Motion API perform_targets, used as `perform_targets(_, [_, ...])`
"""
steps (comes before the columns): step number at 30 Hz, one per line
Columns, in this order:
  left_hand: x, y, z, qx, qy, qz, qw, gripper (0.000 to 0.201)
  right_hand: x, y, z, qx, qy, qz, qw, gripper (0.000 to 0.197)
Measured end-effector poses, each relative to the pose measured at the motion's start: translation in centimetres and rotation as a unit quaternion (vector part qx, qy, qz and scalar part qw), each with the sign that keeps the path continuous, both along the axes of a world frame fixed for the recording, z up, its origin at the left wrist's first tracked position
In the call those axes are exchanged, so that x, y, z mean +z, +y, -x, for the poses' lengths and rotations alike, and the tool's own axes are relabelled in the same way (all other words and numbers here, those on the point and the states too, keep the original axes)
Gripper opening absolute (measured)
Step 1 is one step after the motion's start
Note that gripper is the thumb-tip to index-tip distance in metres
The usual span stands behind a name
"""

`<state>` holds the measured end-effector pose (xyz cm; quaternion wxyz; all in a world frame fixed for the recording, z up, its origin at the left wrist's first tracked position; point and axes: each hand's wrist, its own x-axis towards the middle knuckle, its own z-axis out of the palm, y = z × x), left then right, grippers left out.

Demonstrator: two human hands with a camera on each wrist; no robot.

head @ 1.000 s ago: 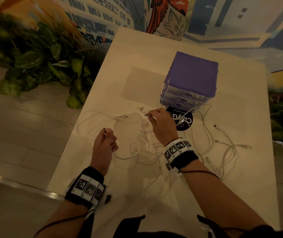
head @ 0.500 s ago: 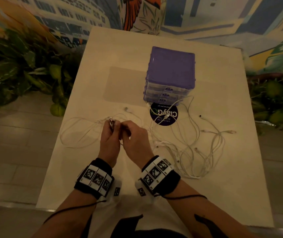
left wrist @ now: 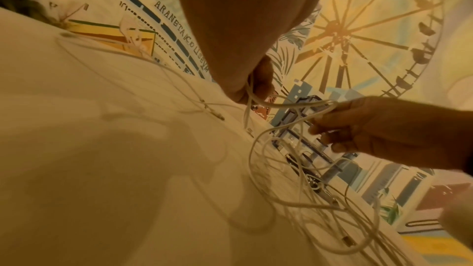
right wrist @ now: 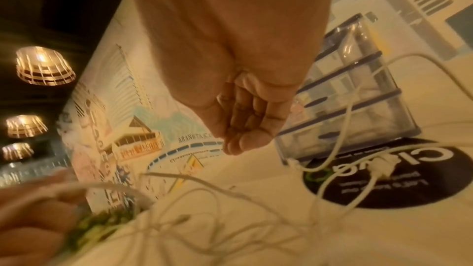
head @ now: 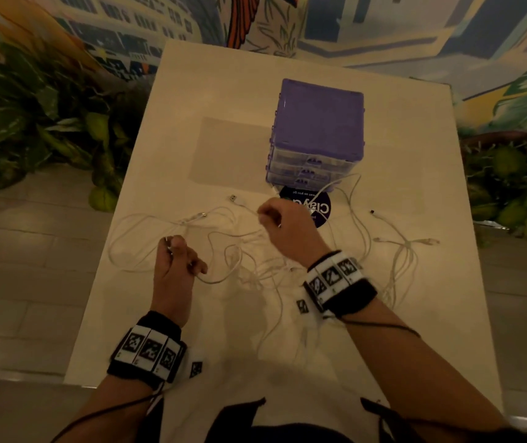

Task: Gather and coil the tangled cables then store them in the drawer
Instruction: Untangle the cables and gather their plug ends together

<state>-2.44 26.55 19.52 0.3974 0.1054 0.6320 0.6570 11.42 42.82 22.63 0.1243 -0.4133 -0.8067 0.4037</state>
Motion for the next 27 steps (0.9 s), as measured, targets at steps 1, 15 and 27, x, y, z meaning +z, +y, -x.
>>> perform_targets(1, [0.0,-0.1,0.1,0.003,-0.009,0.004,1.000,0.026,-0.8,1.1,0.2,0.006,-0.025,-0.009,1.000,0.008])
perform_targets(15, [-0.3,-0.1,0.1,0.008,-0.063,0.037,0.997,0.023,-5.3,5.6,3.2,0.141,-0.268,-0.032,0.952,0.014])
perform_targets(27, [1.0,2.3,-0.7,0.020,-0.106,0.008,0.994,0.022,0.2,-0.1,1.3,-0.061,0.034,0.033,0.997,0.013])
